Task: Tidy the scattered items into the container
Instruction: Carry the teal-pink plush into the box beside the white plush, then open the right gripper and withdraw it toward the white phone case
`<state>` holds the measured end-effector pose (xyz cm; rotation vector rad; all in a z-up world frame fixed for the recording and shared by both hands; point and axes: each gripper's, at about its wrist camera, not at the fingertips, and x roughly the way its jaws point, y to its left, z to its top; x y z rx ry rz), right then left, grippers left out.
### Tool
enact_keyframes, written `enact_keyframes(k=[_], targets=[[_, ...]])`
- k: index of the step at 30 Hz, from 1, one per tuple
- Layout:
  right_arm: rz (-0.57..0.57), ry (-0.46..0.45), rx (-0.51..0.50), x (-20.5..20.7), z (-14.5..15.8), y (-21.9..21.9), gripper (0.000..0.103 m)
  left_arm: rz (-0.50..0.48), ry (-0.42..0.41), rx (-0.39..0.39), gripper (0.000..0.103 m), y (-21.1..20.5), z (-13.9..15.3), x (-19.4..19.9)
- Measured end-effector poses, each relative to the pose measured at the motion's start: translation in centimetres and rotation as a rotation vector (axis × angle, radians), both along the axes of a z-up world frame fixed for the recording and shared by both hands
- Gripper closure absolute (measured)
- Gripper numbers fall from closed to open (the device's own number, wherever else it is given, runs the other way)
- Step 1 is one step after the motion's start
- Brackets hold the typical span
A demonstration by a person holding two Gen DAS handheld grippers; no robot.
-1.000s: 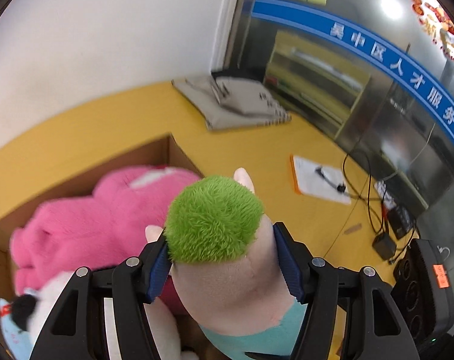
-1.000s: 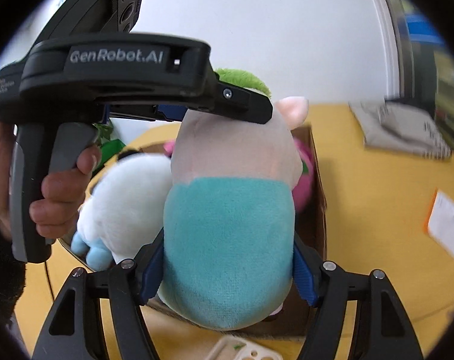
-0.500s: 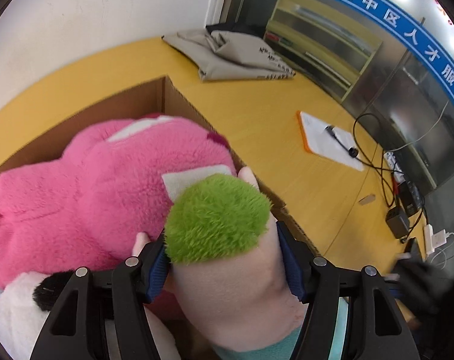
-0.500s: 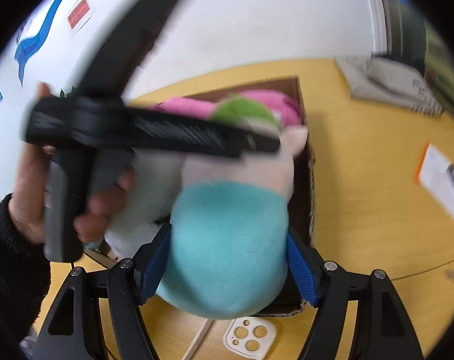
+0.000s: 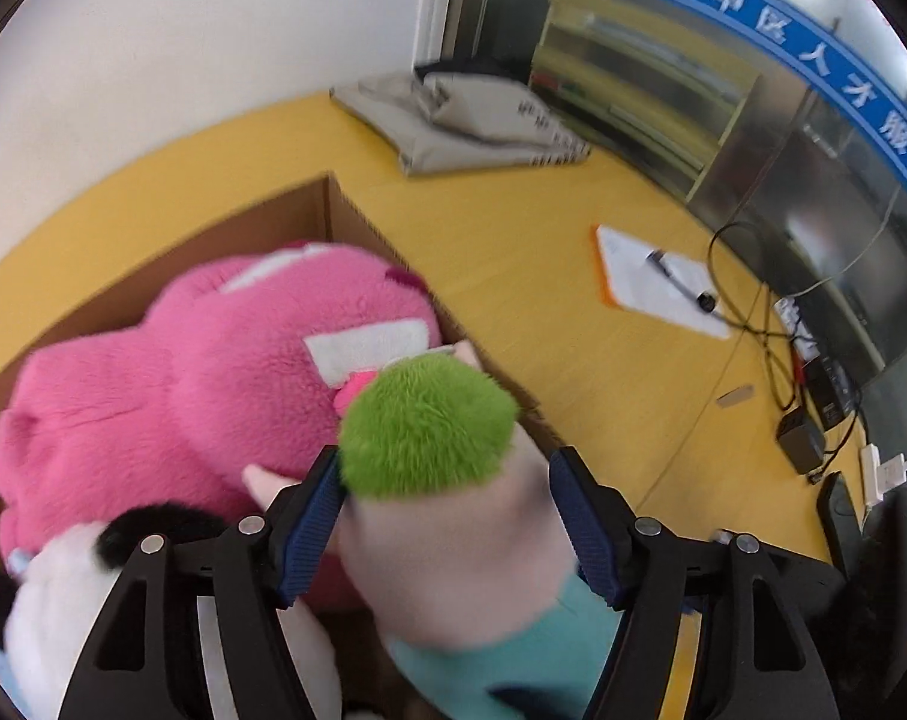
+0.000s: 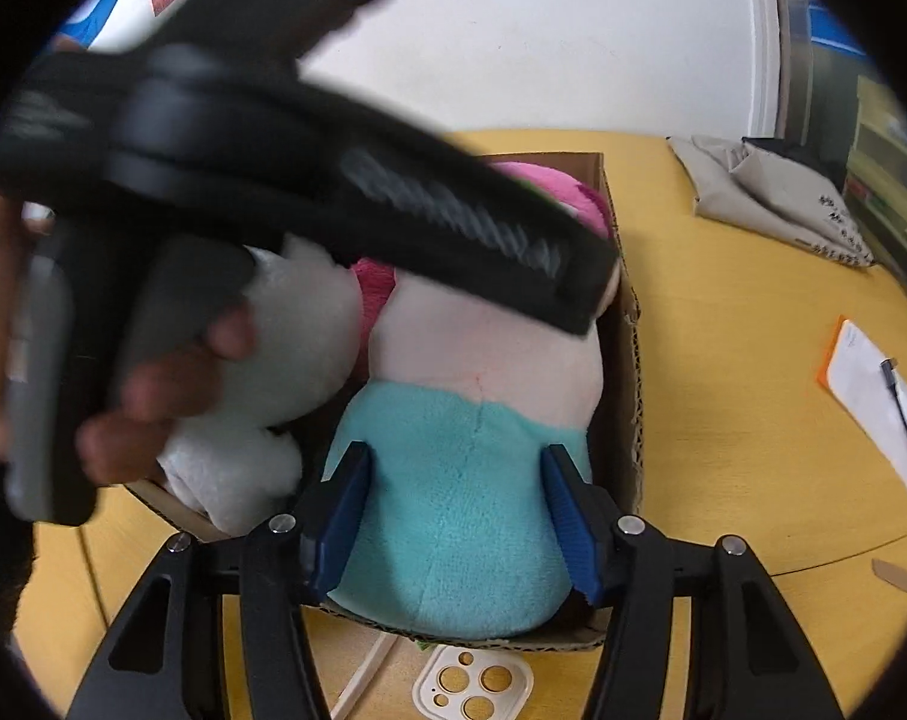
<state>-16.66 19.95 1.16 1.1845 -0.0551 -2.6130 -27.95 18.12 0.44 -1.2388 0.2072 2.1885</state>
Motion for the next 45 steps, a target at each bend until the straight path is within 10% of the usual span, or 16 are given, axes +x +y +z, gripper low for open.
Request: enact_keyframes(k=[6, 18, 27, 32, 45], targets=[[0.001, 0.001, -0.011, -0.3, -0.4, 0.4, 0.047, 0.031, 0.011, 0.01, 0.045, -1.3, -0.1, 0.7], [-0.042, -0.016, -0.06, 1.0, 0.7, 0.7, 0.042, 0.024, -0.009, -0.105, 0.041, -0.1, -2.4, 0.3], [-0.035, 0.109, -0.074, 6.9, 6.1, -0.6, 0.029, 0.097, 0.103, -0.014, 0.041, -6.2, 4.1, 5.0], [-0.037, 0.166, -0.038, 8.9, 8.2, -2.9, 0.022, 0.204, 0.18, 0.039, 0.014, -13.6, 7.1, 10.3], [-0.093, 0.159, 0.074, 10.1, 7.2, -5.9, 0.022, 0.424, 0.286, 0.053, 0.002, -21.7, 5.1, 22.3]])
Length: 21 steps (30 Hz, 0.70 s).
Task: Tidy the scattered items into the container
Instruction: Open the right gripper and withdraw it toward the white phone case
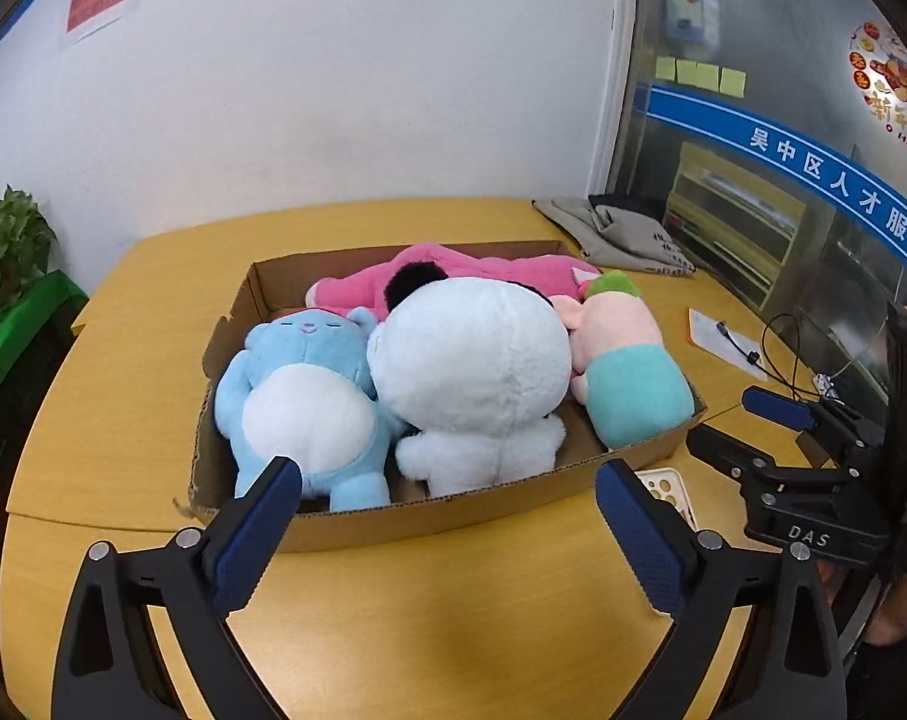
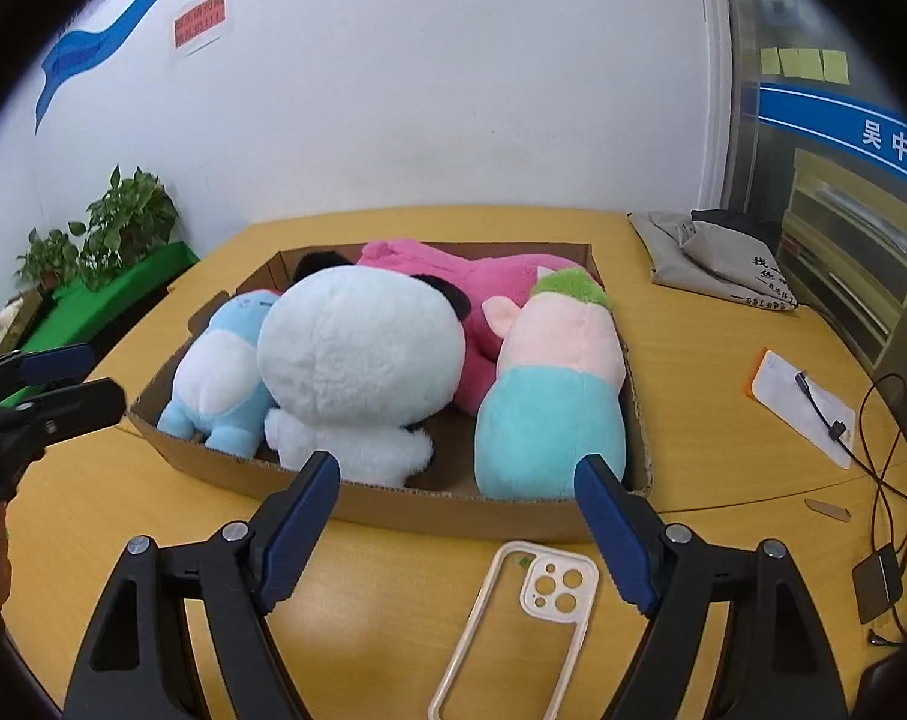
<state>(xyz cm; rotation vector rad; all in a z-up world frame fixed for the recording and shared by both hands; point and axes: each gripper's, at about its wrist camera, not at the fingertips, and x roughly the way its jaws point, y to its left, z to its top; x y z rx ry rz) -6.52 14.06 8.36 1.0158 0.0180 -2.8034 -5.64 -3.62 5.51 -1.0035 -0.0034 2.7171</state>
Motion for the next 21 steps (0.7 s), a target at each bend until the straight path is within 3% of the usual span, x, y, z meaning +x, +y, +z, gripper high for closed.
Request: enact_keyframes(k=[9, 21], targets=[[-0.011, 0.04, 0.075, 1.7, 1.2, -0.6, 0.022, -0.005, 0.0, 0.032, 0.001, -0.1, -0.7, 0.9], [-0.034, 0.042, 0.08, 1.8, 0.9, 0.2, 0.022, -0.032, -0.026, 0.06, 0.001, 1.1, -1.5, 1.3]])
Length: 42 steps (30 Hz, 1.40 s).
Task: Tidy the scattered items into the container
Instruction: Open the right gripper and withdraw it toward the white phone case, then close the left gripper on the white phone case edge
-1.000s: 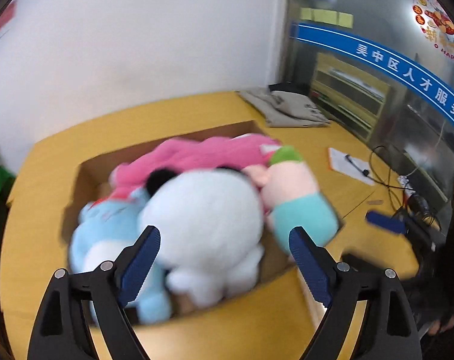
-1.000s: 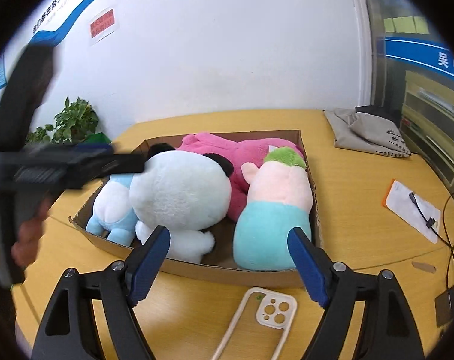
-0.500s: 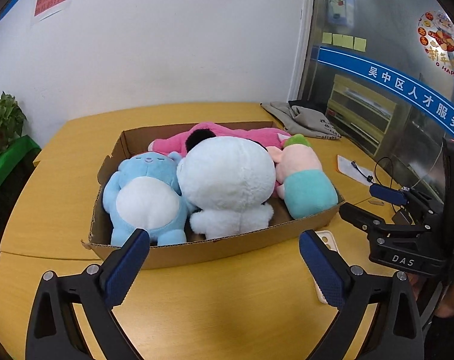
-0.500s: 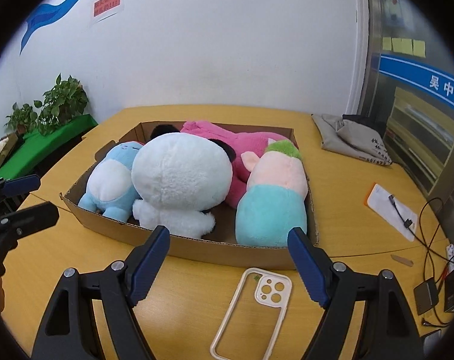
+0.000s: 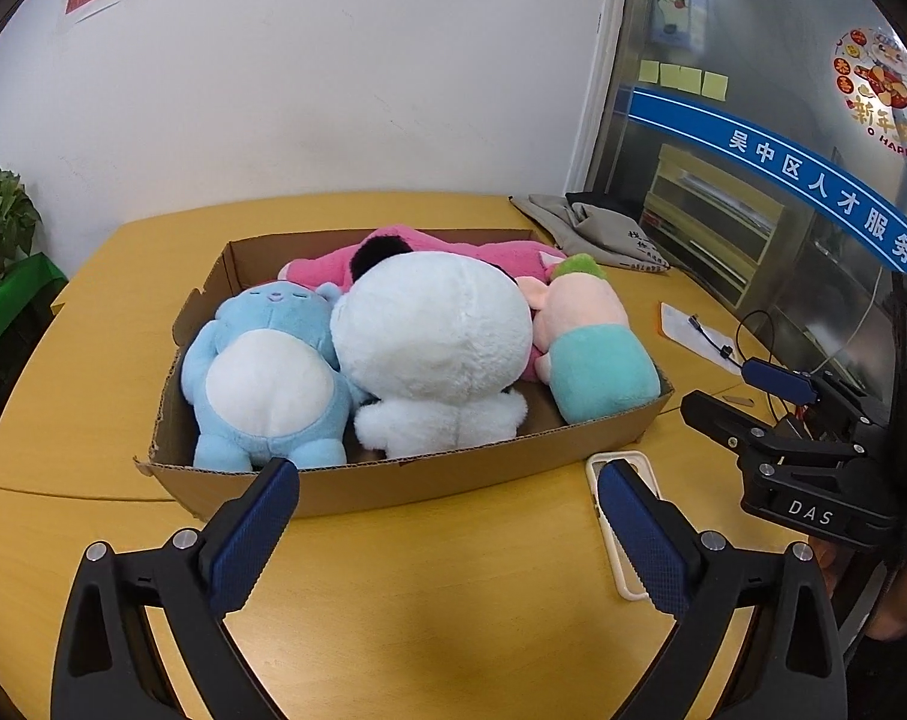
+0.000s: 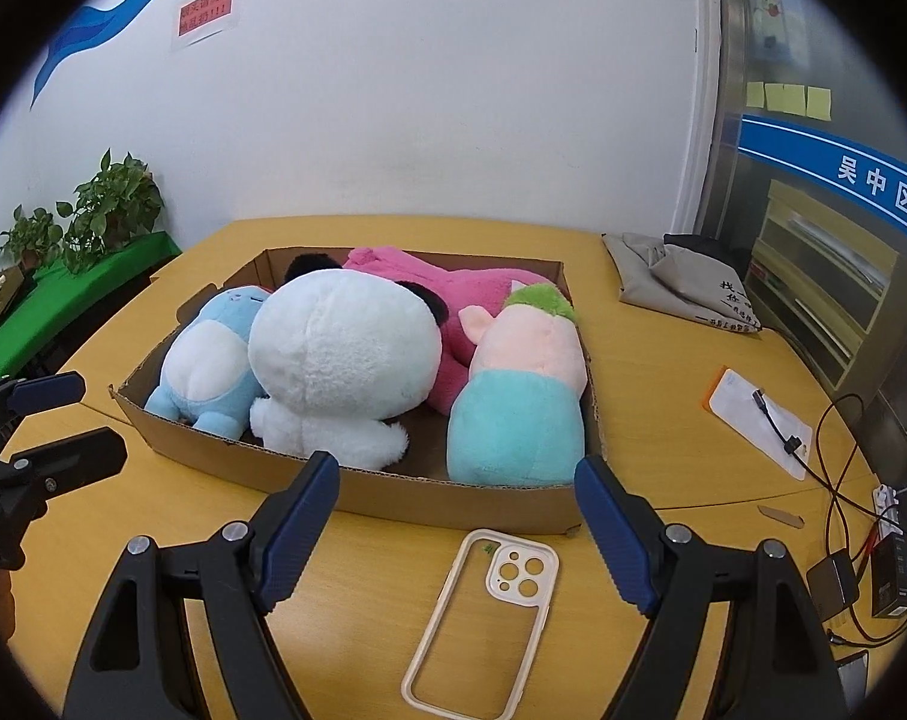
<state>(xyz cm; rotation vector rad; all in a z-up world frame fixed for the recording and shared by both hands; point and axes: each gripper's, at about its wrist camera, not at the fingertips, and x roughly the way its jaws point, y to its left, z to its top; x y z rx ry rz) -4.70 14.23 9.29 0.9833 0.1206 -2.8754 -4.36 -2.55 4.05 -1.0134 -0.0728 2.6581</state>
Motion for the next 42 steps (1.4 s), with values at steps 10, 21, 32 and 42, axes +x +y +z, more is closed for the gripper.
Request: enact_keyframes(k=[10, 21, 32, 42], targets=[[-0.004, -0.005, -0.015, 0.1, -0.1, 0.5, 0.022, -0.028, -0.028, -0.005, 0.001, 1.3, -0.9, 0.0], [-0.015, 0.001, -0.03, 0.3, -0.1, 1.3, 0.022, -0.067, -0.063, 0.002, 0.001, 3.0, -1.9, 0.1], [-0.109, -0.05, -0.076, 0.3, -2.6, 6.5, 0.022, -0.173, -0.19, 0.024, 0.002, 7.3, -5.7, -0.4], [-0.175, -0.265, -0.073, -1.7, -11.4, 9.5, 0.025, -0.26, -0.362, 0.035, 0.01, 12.9, -10.9, -0.8]])
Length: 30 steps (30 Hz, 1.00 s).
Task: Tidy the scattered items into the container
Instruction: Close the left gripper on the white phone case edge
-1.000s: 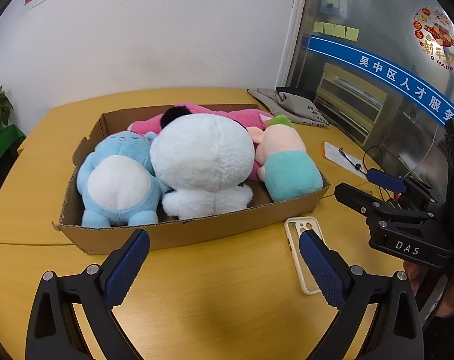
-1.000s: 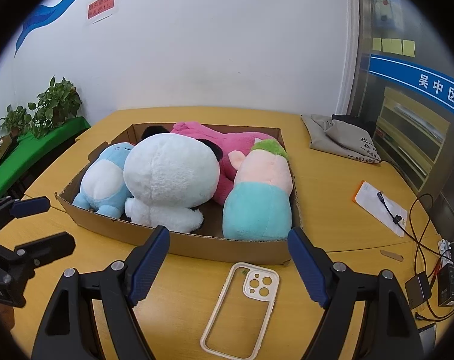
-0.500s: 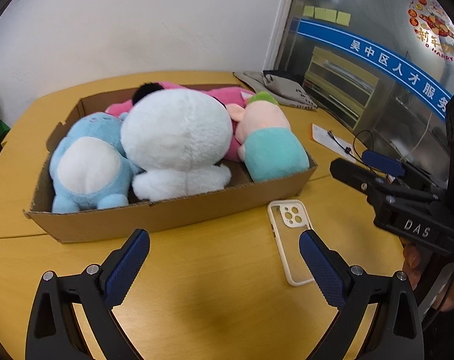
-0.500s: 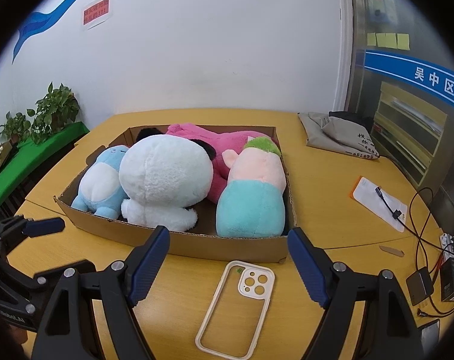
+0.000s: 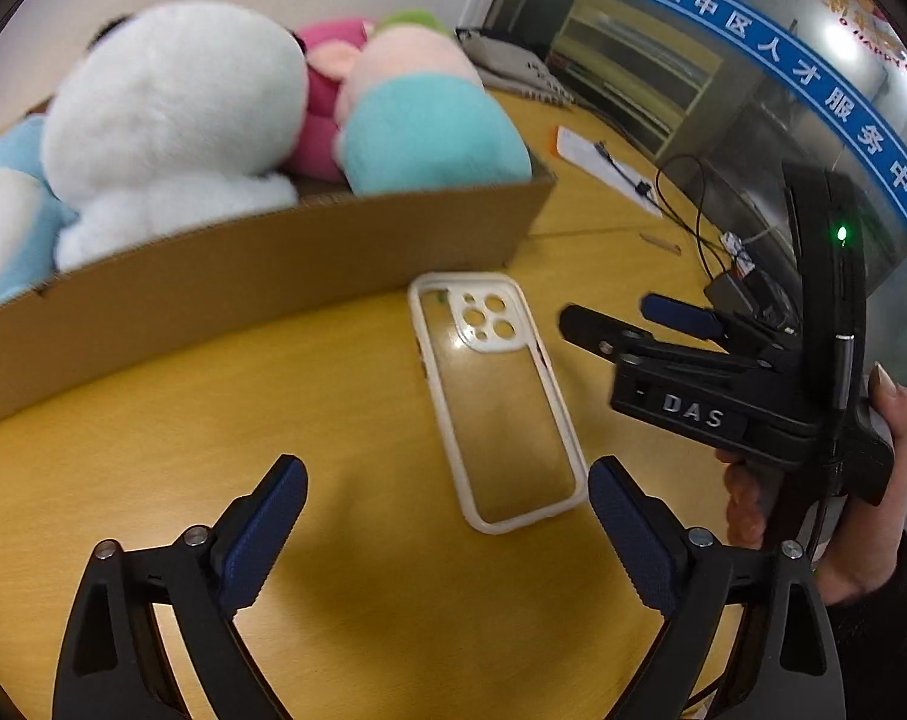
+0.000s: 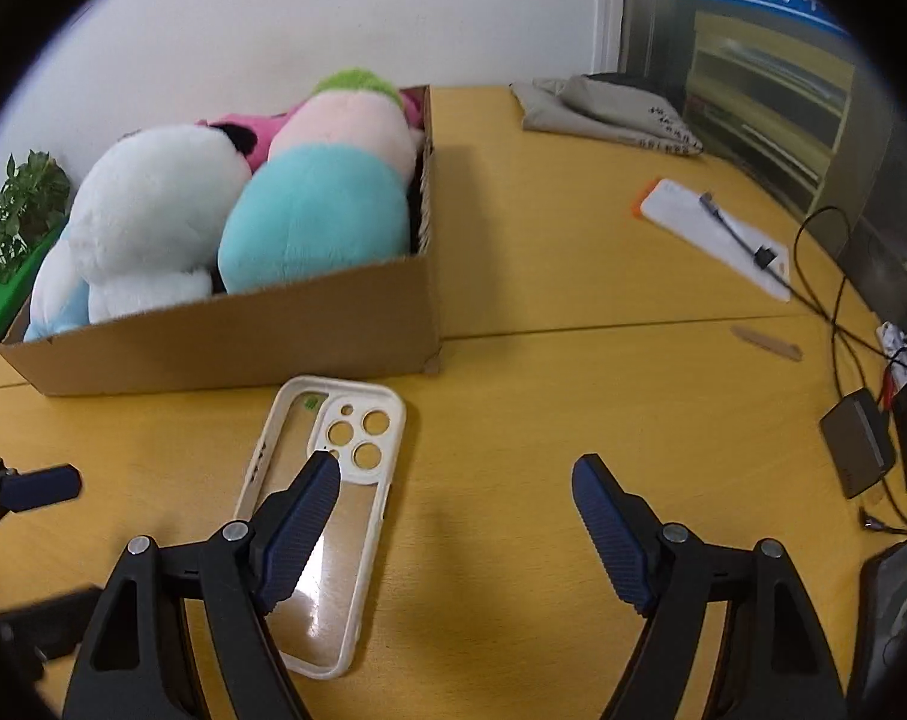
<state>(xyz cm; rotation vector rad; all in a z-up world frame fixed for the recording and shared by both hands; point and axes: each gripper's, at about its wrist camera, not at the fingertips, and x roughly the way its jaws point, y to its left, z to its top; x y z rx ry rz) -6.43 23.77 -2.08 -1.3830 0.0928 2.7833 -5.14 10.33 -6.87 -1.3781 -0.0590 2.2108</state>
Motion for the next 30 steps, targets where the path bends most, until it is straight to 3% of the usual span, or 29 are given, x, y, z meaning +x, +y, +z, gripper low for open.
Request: enact_keyframes(k=[3, 7, 11, 13, 15, 17, 19, 21, 27, 30], targets=[[0.028, -0.013, 0.011, -0.7, -0.7, -1.0, 0.03, -0.002, -0.032, -0.014, 0.019, 0.9, -1.1, -0.2], [0.048, -0.052, 0.02, -1.5, -2.0, -1.4, 0.048, 0.026, -0.084, -0.023, 0.036, 1.2, -2.6, -0.9], [0.06, -0.089, 0.007, -1.5, -3.2, -1.3, 0.064, 0.012, -0.056, -0.062, 0.047, 1.6, -3.0, -0.7], [0.066, -0.088, -0.007, -1.4, -3.3, -1.3, 0.067, 0.018, -0.048, -0.075, 0.058, 1.5, -3.2, -0.8], [0.077, -0.09, -0.015, -1.4, -3.2, -1.3, 0.075, 0.019, -0.06, -0.065, 0.083, 1.4, -3.5, -1.1], [0.093, -0.088, -0.017, -1.3, -3.2, -1.7, 0.082, 0.011, -0.09, -0.029, 0.088, 1.1, -3.8, -1.3], [0.108, -0.087, -0.027, -1.3, -3.3, -2.0, 0.093, 0.003, -0.085, -0.031, 0.09, 1.2, -3.9, -1.2], [0.115, -0.088, -0.033, -1.2, -3.3, -2.1, 0.093, 0.001, -0.078, -0.034, 0.096, 1.0, -3.9, -1.1], [0.131, -0.081, -0.095, -0.7, -2.9, -2.3, 0.094, -0.001, -0.067, -0.017, 0.096, -0.5, -3.4, -0.7], [0.145, -0.041, -0.089, 0.0, -1.3, -3.2, 0.094, -0.005, -0.027, -0.017, 0.096, -1.1, -2.0, 0.0]])
